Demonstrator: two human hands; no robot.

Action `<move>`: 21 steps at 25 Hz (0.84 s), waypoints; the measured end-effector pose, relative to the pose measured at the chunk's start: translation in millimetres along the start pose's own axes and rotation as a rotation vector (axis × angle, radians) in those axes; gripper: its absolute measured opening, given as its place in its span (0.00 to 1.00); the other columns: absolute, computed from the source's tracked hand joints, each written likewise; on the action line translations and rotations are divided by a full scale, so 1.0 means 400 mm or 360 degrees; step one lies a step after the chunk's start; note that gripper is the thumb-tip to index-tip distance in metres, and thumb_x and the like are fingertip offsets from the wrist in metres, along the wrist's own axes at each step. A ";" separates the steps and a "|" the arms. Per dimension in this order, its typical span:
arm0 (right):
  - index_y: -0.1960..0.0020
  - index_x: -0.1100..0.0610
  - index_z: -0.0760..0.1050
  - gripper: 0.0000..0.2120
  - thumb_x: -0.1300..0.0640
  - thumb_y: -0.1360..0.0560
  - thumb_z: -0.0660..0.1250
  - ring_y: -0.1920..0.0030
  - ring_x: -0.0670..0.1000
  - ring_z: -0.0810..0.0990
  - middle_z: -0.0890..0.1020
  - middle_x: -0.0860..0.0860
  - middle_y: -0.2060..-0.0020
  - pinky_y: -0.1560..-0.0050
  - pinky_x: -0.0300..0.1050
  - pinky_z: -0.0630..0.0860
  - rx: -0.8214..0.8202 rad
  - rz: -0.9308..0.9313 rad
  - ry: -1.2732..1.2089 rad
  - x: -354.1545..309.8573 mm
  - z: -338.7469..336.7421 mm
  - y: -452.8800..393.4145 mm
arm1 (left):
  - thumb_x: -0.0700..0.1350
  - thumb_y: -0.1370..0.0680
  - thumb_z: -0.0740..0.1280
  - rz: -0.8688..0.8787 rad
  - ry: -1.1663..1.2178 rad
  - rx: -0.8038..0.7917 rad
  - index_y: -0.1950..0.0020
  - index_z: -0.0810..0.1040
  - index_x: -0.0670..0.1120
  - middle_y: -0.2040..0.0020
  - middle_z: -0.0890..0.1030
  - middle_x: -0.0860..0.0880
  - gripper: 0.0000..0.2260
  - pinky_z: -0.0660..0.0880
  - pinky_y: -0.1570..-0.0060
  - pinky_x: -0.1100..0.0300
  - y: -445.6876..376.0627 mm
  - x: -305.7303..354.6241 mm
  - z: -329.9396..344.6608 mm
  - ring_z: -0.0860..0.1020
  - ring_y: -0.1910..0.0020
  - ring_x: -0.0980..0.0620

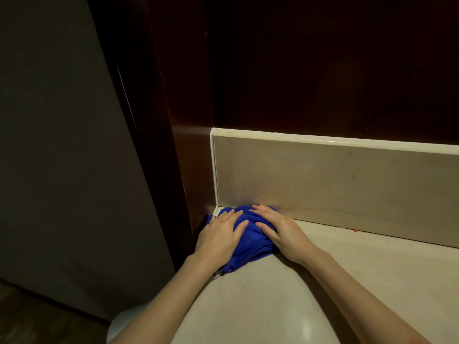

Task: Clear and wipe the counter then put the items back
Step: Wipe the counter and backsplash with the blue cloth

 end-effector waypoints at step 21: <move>0.25 0.47 0.60 0.32 0.43 0.25 0.66 0.25 0.39 0.49 0.57 0.41 0.24 0.27 0.38 0.50 -0.0259 0.0060 -0.0249 -0.018 -0.020 0.067 | 0.65 0.26 0.62 0.0243 -0.0106 -0.0493 0.22 0.50 0.54 0.22 0.54 0.54 0.38 0.58 0.27 0.55 0.030 0.018 -0.026 0.56 0.24 0.55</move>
Point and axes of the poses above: each hand's wrist, its own y-axis away from the middle knuckle, its own z-axis out of the palm, x = y × z, the point moved 7 cm from there along -y, towards the middle knuckle
